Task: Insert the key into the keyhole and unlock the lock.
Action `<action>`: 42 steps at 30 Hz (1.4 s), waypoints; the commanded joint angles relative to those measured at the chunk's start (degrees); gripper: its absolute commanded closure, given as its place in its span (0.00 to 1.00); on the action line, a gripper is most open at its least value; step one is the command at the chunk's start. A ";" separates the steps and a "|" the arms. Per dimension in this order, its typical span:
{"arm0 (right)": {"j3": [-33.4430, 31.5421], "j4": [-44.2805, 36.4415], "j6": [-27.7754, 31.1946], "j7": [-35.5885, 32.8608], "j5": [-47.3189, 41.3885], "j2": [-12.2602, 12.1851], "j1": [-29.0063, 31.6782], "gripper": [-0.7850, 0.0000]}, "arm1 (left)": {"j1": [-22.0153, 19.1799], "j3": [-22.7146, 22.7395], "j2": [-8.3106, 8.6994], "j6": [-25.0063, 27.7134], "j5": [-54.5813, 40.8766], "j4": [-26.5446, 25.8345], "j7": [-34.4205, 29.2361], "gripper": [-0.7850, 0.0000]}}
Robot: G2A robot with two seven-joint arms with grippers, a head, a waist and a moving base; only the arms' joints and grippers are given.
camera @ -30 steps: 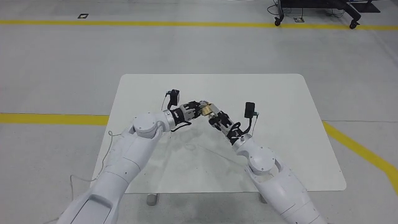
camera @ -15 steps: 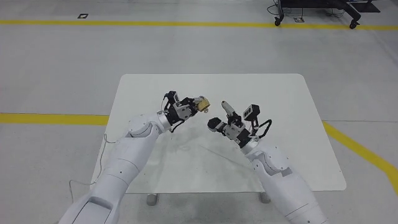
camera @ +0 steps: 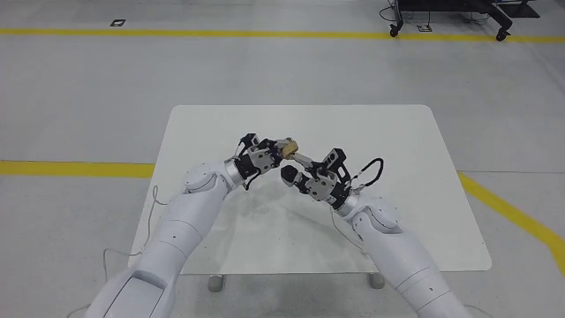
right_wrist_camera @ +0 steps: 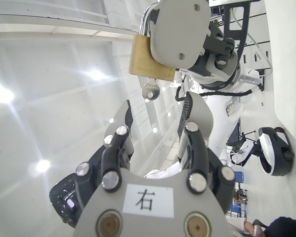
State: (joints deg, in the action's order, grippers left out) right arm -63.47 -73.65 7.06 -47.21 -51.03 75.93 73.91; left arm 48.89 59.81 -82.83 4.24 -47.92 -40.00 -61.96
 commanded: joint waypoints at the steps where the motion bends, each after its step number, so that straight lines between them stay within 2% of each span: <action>1: 0.00 0.57 -0.04 0.01 -0.65 0.10 -0.20 0.63 | -0.17 0.17 -0.05 0.06 -0.33 0.46 -0.46 1.00; 8: -0.88 1.37 0.29 -0.23 -1.47 0.12 -0.27 0.66 | -0.66 -0.03 -0.28 -0.02 0.09 1.21 -1.25 1.00; 15: -0.83 1.04 -1.14 0.81 -0.26 0.10 -0.17 0.76 | -1.07 -0.39 -0.54 0.00 0.83 1.72 -1.44 1.00; 20: -0.81 0.78 -1.54 1.75 -0.52 0.21 -0.07 1.00 | -1.27 -0.35 -0.63 0.45 1.24 2.09 -1.47 1.00; 36: -1.13 0.34 -0.36 5.05 0.48 0.49 0.08 1.00 | -1.31 -0.04 -0.71 1.73 3.06 2.10 -0.46 1.00; 42: -1.57 0.86 -0.71 5.18 -1.56 0.68 0.05 1.00 | -1.08 0.00 -0.52 5.21 6.00 0.83 1.44 1.00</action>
State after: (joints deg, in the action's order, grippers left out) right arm -64.96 -72.94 6.58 -41.96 -51.86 76.57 73.96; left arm 47.70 59.86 -83.39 8.42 -42.71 -38.72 -60.89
